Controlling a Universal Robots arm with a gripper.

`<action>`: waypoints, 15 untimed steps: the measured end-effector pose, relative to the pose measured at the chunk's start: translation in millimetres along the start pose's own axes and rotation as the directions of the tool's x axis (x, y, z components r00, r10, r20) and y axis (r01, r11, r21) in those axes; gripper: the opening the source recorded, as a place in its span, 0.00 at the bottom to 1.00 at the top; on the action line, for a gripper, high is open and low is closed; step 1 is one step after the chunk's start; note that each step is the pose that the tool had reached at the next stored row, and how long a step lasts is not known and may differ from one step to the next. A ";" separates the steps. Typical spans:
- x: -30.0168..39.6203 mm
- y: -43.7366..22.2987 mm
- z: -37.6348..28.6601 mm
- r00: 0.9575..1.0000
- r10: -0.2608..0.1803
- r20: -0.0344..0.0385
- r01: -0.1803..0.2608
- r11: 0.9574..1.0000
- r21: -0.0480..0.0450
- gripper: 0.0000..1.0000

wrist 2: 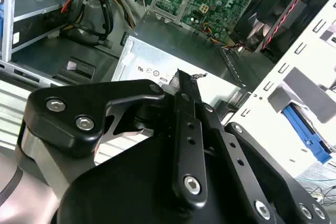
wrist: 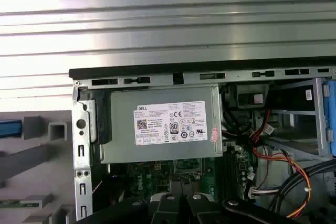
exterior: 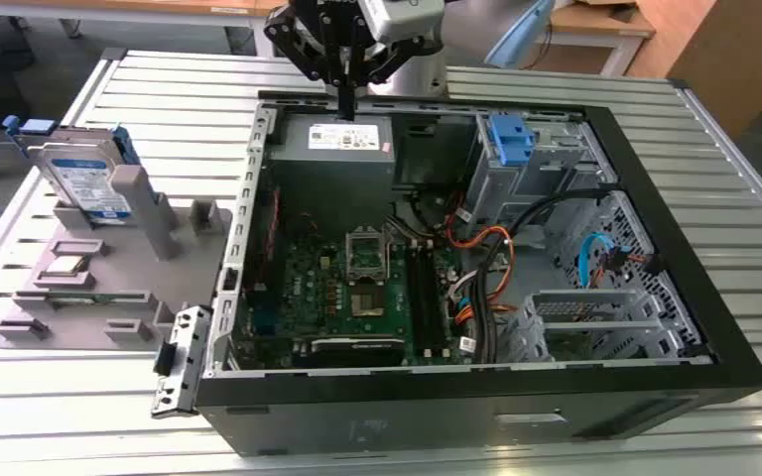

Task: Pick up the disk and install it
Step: 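Reach for the disk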

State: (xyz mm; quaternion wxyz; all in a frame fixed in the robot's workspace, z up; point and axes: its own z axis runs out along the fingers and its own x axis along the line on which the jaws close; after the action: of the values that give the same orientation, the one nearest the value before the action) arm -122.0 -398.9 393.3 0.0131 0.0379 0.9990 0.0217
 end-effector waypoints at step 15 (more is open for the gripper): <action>5.1 -0.4 -0.1 1.000 0.000 0.000 0.000 1.000 0.000 0.10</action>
State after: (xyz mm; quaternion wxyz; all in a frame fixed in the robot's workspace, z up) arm -127.1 -398.9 393.2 0.0131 0.0379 0.9990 0.0217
